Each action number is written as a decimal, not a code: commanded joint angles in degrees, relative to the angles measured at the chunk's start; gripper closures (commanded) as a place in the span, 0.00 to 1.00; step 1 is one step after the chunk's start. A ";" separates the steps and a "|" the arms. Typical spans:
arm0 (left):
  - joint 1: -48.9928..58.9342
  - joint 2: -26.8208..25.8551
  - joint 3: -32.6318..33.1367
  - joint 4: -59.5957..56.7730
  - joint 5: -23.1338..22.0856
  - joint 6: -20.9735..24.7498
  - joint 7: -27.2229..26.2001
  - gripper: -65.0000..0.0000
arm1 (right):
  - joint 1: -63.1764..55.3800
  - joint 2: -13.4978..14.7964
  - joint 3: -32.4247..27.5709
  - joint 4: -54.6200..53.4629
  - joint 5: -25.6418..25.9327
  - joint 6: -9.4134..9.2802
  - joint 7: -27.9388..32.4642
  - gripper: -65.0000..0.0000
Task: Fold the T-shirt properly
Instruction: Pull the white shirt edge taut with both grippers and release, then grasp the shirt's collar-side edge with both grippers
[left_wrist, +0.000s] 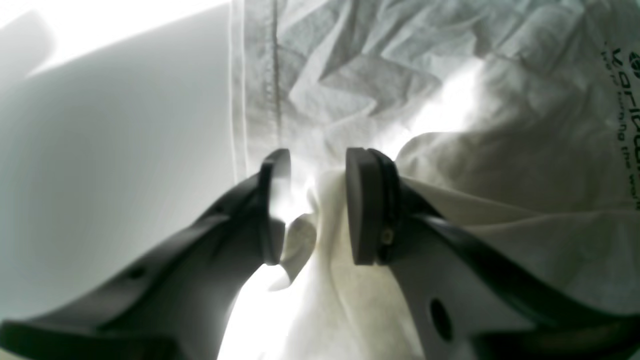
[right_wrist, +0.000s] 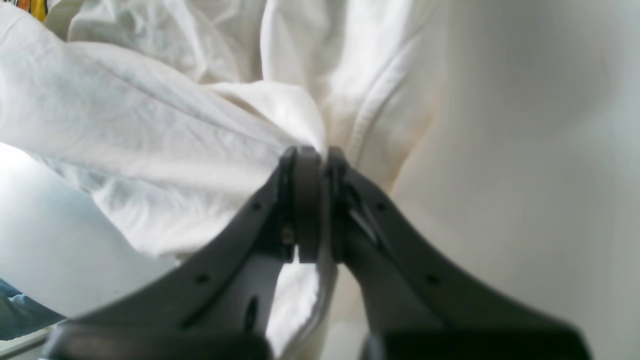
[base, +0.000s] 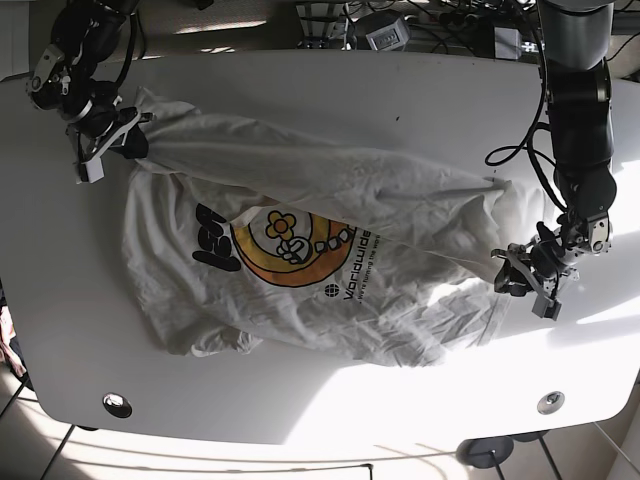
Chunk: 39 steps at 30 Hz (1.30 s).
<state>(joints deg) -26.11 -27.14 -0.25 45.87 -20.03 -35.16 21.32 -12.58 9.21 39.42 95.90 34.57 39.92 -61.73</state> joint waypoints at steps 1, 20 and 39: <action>-1.72 -1.48 -0.41 1.21 -0.85 0.30 -1.50 0.49 | 0.31 0.94 0.36 0.94 0.55 0.08 0.94 0.97; 27.91 -1.48 -21.86 34.62 -0.94 0.12 -1.23 0.50 | -10.94 0.50 0.89 15.53 7.76 0.08 0.42 0.09; 28.61 3.00 -26.52 24.24 -0.85 -0.14 -1.15 0.50 | -13.58 0.41 -2.80 0.50 2.22 0.08 6.75 0.40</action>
<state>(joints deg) 3.33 -22.85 -26.30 69.34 -20.10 -35.35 21.52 -25.78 9.28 36.64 96.14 37.63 40.10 -53.76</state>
